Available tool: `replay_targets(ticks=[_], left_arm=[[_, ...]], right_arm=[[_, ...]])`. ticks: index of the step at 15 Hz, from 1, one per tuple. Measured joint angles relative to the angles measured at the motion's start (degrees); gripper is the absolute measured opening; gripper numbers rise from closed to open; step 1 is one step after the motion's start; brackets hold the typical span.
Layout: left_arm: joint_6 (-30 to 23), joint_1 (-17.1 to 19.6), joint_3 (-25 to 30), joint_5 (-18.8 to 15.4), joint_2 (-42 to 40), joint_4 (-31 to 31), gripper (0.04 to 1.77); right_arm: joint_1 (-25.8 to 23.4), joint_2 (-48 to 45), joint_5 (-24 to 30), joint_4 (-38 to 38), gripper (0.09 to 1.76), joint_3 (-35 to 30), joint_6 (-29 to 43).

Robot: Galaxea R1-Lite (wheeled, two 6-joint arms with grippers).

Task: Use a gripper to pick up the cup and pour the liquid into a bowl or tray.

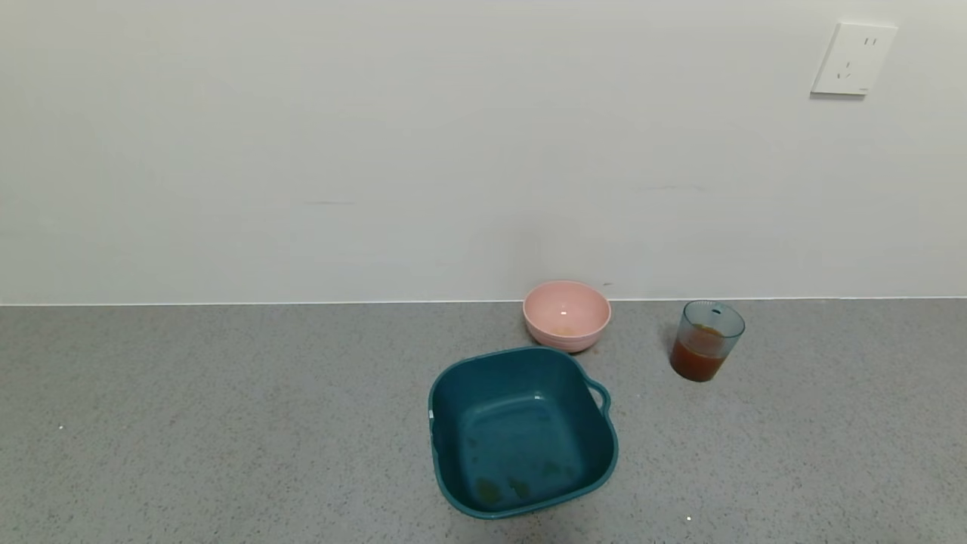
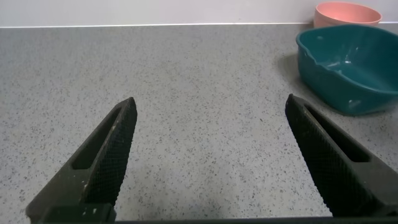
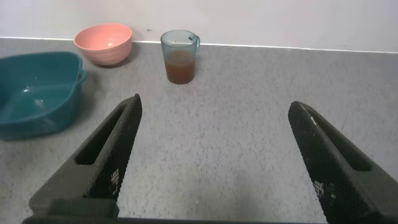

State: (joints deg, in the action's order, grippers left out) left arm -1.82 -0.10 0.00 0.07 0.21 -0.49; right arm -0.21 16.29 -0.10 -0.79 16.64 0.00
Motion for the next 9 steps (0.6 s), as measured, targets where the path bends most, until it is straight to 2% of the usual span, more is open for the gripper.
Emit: replay_targets(ticks=[3,9], left_arm=[[0.0,0.0,0.0,0.0,0.0,0.0,1.72],[0.0,0.0,0.0,0.0,0.0,0.0,1.72]], right_arm=[[0.4,13.1,0.0,4.5,1.71,5.3,0.0],[4.5,39.1,-0.1,14.3,1.71,9.1,0.1]])
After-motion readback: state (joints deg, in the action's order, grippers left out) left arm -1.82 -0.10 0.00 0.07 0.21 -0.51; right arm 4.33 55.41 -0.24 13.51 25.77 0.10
